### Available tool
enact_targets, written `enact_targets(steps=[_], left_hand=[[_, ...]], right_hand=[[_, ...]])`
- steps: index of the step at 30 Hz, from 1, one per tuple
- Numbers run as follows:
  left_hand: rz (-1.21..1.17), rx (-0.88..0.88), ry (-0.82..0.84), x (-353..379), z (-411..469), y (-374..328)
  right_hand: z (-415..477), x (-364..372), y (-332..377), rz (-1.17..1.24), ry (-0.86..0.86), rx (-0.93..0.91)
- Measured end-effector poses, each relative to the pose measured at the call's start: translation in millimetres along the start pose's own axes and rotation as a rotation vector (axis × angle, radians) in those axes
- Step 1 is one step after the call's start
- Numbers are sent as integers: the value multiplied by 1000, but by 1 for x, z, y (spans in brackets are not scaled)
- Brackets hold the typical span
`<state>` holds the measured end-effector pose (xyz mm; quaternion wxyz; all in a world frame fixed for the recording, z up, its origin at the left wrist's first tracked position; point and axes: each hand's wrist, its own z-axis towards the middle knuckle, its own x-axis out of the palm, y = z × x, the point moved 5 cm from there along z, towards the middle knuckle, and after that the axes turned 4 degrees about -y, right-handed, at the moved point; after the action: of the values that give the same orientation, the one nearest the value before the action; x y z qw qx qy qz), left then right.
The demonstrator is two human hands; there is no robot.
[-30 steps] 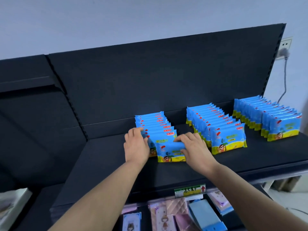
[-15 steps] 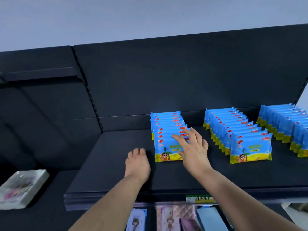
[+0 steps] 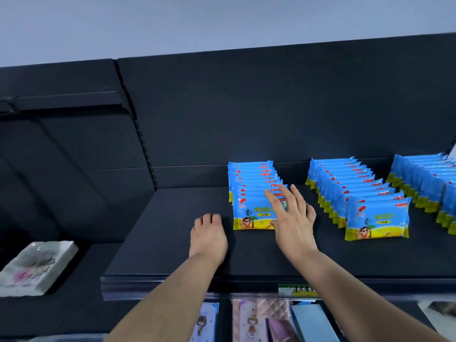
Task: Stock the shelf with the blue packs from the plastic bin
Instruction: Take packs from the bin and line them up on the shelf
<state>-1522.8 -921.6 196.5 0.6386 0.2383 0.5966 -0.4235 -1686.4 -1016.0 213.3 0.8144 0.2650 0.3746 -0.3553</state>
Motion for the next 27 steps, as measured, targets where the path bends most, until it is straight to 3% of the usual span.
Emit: enact_targets(steps=[10, 15, 23, 27], left_hand=[[95, 55, 16, -15, -7, 2], [82, 10, -46, -38, -41, 19], [81, -66, -182, -60, -123, 88], [91, -235, -133, -62, -168, 150]], right_hand=[[-21, -33, 3, 56, -127, -145], [-43, -43, 24, 198, -72, -264], [-85, -45, 108, 333, -27, -452], [-112, -37, 165, 383, 52, -544]])
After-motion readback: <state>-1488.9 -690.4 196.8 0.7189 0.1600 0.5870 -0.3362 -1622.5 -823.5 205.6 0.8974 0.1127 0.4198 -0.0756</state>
